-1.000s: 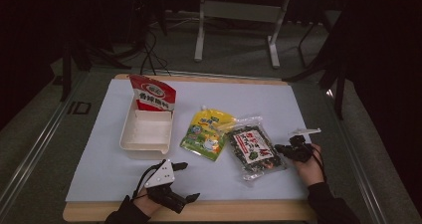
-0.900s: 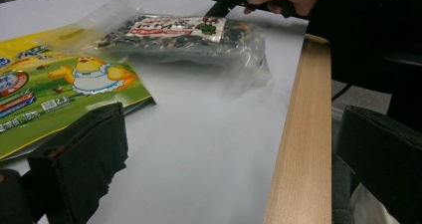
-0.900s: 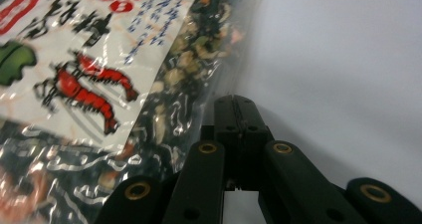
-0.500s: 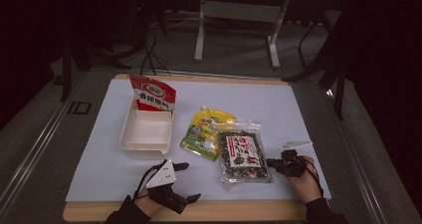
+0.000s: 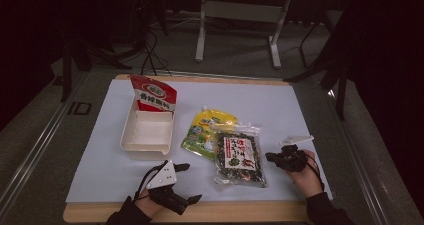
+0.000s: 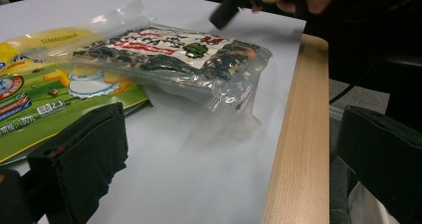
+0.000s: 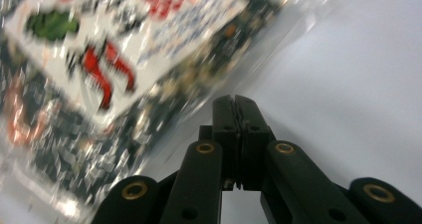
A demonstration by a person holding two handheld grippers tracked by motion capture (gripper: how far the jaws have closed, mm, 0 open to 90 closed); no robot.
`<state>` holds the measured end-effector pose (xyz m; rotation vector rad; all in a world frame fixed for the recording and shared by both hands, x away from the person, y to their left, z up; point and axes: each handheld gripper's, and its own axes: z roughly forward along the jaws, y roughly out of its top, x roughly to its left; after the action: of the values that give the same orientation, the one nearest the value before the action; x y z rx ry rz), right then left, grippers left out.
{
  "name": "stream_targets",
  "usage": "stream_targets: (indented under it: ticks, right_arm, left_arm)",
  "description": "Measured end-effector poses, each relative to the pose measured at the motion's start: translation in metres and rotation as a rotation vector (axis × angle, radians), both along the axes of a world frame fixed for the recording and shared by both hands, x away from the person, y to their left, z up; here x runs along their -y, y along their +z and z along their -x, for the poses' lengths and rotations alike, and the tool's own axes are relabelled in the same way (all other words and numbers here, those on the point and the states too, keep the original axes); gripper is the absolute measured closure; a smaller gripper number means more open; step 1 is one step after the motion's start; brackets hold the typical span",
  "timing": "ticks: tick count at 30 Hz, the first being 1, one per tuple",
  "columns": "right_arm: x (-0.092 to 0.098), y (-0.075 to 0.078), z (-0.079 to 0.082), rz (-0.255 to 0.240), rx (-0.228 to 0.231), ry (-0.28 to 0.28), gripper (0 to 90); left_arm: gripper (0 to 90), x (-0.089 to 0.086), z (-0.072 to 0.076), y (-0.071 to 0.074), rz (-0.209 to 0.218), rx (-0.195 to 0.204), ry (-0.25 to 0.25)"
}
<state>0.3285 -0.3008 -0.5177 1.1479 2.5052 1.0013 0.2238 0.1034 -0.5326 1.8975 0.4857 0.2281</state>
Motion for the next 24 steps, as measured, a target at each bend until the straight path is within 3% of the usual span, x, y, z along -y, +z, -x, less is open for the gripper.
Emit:
stream_targets:
  ticks: [5, 8, 17, 18, 24]
  right_arm:
    - [0.001, 0.013, -0.018, -0.025, 0.048, -0.01, 81.3]
    - [0.0, 0.019, -0.039, -0.043, 0.064, -0.017, 78.2]
    - [-0.004, 0.017, -0.079, -0.053, 0.054, -0.019, 67.9]
    - [-0.006, 0.015, -0.088, -0.043, 0.051, -0.025, 62.7]
    - [-0.013, 0.01, -0.107, -0.029, 0.032, -0.022, 51.2]
  left_arm:
    - [1.2, 0.0, 0.0, 0.0, -0.004, -0.002, -0.001]
    - [1.3, 0.0, 0.0, 0.0, -0.004, -0.002, -0.001]
    - [1.3, 0.0, 0.0, -0.001, -0.004, -0.004, 0.002]
    - [1.3, 0.0, 0.0, -0.001, -0.006, -0.004, 0.001]
    - [1.3, 0.0, 0.0, -0.002, -0.006, -0.004, 0.0]
